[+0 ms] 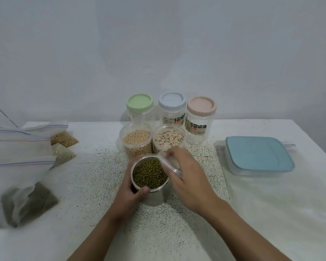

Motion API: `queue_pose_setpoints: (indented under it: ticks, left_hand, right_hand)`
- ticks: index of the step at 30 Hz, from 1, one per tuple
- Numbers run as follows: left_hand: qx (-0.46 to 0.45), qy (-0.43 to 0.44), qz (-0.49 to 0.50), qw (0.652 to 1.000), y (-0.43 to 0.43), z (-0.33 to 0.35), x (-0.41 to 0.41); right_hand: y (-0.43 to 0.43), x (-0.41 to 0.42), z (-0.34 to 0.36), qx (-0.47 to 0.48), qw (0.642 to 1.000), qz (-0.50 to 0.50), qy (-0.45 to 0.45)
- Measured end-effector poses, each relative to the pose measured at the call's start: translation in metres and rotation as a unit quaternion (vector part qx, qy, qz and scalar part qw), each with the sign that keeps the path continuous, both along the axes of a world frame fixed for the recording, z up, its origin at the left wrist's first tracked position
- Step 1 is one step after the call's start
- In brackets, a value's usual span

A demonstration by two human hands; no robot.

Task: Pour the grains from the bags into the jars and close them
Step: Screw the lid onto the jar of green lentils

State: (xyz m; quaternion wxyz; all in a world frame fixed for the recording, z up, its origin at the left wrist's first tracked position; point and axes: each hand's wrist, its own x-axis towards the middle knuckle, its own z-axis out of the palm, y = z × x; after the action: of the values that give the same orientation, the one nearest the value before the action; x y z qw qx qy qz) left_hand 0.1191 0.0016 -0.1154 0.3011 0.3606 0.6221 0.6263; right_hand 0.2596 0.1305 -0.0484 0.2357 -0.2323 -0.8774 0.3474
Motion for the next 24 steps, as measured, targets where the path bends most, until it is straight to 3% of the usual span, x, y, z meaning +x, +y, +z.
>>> queue_pose_setpoints:
  ticks: [3,8,15,24]
  left_hand:
    - [-0.011,-0.004,-0.021,1.0,0.001,-0.004,-0.004]
    - [-0.011,0.045,-0.004,0.999,0.002,-0.007,-0.006]
    - [-0.024,0.074,0.012,0.997,0.002,-0.016,-0.012]
    - [-0.016,0.072,0.029,0.997,-0.001,-0.022,-0.01]
  right_hand:
    - [-0.007,-0.007,-0.003,-0.014,0.998,0.057,-0.026]
    - [-0.014,-0.021,-0.011,0.008,0.998,0.06,-0.035]
    - [-0.014,-0.04,-0.014,0.13,0.982,0.11,-0.08]
    - [0.005,-0.044,-0.006,0.132,0.964,0.209,-0.099]
